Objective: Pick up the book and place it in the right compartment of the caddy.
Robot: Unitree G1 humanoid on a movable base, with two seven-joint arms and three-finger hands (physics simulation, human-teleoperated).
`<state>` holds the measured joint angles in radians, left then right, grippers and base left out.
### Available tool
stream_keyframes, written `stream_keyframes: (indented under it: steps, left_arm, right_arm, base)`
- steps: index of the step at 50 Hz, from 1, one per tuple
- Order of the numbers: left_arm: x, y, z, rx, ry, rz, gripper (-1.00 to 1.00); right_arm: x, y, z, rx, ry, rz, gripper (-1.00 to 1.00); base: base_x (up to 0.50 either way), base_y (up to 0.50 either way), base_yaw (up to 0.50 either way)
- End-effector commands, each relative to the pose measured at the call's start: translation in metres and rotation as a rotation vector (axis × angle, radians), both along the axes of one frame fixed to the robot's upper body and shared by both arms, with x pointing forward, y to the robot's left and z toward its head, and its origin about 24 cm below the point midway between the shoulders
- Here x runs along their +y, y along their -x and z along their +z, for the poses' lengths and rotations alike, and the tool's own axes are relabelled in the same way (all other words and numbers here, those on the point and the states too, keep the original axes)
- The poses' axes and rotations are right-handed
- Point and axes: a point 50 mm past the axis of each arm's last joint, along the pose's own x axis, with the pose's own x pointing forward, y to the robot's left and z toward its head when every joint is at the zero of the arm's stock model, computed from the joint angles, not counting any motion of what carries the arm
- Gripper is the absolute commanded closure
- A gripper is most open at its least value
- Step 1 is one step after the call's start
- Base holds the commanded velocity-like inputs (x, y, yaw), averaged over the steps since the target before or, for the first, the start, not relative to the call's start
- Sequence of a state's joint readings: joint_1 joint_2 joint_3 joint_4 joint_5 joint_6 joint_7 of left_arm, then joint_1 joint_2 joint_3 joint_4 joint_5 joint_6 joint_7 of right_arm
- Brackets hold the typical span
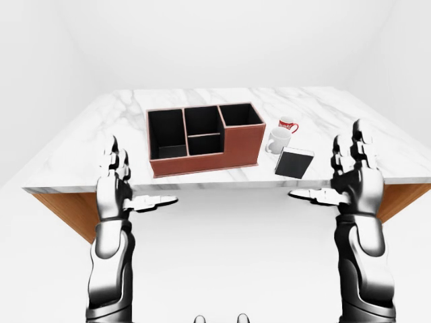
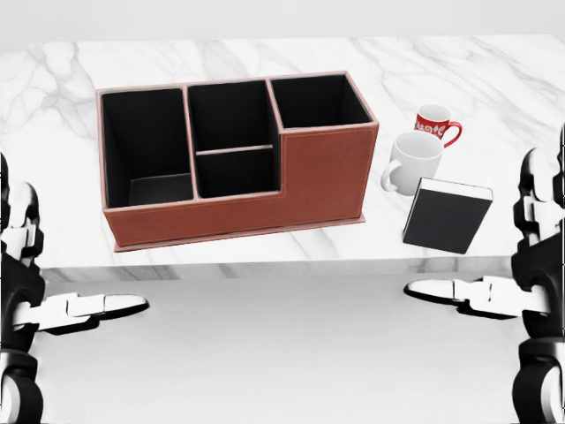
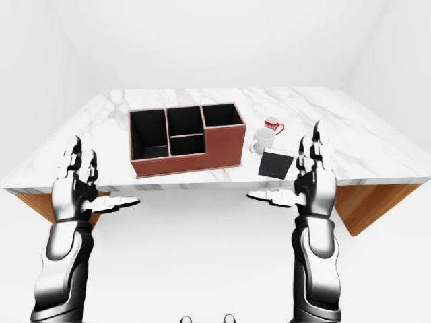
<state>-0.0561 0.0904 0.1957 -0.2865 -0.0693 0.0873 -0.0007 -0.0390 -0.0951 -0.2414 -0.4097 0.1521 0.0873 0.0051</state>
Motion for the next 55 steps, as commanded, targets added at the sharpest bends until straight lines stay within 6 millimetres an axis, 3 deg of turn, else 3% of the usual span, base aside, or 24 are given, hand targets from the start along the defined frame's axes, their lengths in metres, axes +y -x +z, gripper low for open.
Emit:
stream_keyframes:
  steps: [1, 11, 22, 55]
  left_arm:
    - [0.034, 0.032, 0.076, -0.340, -0.039, 0.138, -1.00]
    - [0.049, 0.046, 0.081, -0.390, 0.030, 0.228, -1.00]
    - [0.047, 0.047, 0.080, -0.385, 0.032, 0.224, -1.00]
    - [0.047, 0.049, 0.081, -0.393, 0.029, 0.225, -1.00]
  right_arm:
    - [-0.032, 0.052, 0.086, -0.427, 0.015, -0.131, -1.00]
    - [-0.037, 0.074, 0.109, -0.559, 0.008, -0.137, -1.00]
    - [-0.034, 0.071, 0.105, -0.532, 0.026, -0.129, -1.00]
    - [-0.033, 0.070, 0.103, -0.521, 0.033, -0.121, -1.00]
  base:
    - [0.00, 0.00, 0.00]
    - [0.00, 0.00, 0.00]
    - [0.04, 0.00, 0.00]
    - [0.34, 0.00, 0.00]
